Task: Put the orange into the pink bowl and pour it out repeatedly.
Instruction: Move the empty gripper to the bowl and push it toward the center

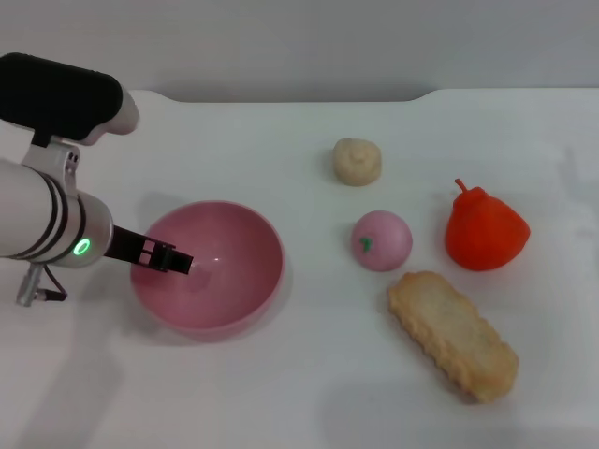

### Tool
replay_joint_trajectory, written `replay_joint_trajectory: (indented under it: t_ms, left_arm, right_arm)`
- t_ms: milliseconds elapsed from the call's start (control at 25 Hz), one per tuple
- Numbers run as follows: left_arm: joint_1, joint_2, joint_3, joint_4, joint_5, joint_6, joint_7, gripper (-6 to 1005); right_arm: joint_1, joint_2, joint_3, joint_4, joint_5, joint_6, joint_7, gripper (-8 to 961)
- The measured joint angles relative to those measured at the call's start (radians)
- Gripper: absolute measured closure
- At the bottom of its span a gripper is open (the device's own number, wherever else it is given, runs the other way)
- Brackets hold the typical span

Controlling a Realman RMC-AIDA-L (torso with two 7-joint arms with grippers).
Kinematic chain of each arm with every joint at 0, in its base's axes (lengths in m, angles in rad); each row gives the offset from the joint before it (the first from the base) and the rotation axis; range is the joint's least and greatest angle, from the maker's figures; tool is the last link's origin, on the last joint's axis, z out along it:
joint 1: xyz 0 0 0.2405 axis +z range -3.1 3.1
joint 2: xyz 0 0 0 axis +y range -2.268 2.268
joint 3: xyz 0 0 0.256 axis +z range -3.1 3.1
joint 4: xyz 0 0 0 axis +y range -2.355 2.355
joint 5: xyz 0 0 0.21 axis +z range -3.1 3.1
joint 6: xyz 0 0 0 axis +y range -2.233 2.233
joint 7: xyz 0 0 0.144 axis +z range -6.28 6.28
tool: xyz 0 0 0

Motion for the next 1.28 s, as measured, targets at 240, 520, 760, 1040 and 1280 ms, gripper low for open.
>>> replay_joint_trajectory:
  t_ms: [240,520,760,1040,1280]
  left_arm:
    - [-0.019,0.0,0.012,-0.04,-0.002,0.013,-0.007,251]
    - [-0.023,0.002,0.015,-0.052,-0.004,0.032,0.002,256]
    - [-0.024,0.002,0.038,-0.06,0.006,0.055,0.003,411]
    - [-0.029,0.002,0.038,-0.074,0.004,0.062,0.003,811]
    - [-0.036,0.002,0.038,-0.082,0.001,0.063,0.004,922]
  right_arm:
    - [-0.001,0.0,0.0,-0.008,0.0,0.0,0.0,127]
    - [-0.006,0.001,-0.001,-0.021,0.0,0.0,-0.001,126]
    - [-0.008,0.001,-0.002,-0.026,0.0,0.0,-0.001,126]
    - [-0.008,0.002,-0.002,-0.026,0.0,0.0,-0.001,127]
    - [-0.006,0.001,-0.002,-0.026,0.0,0.002,-0.001,127]
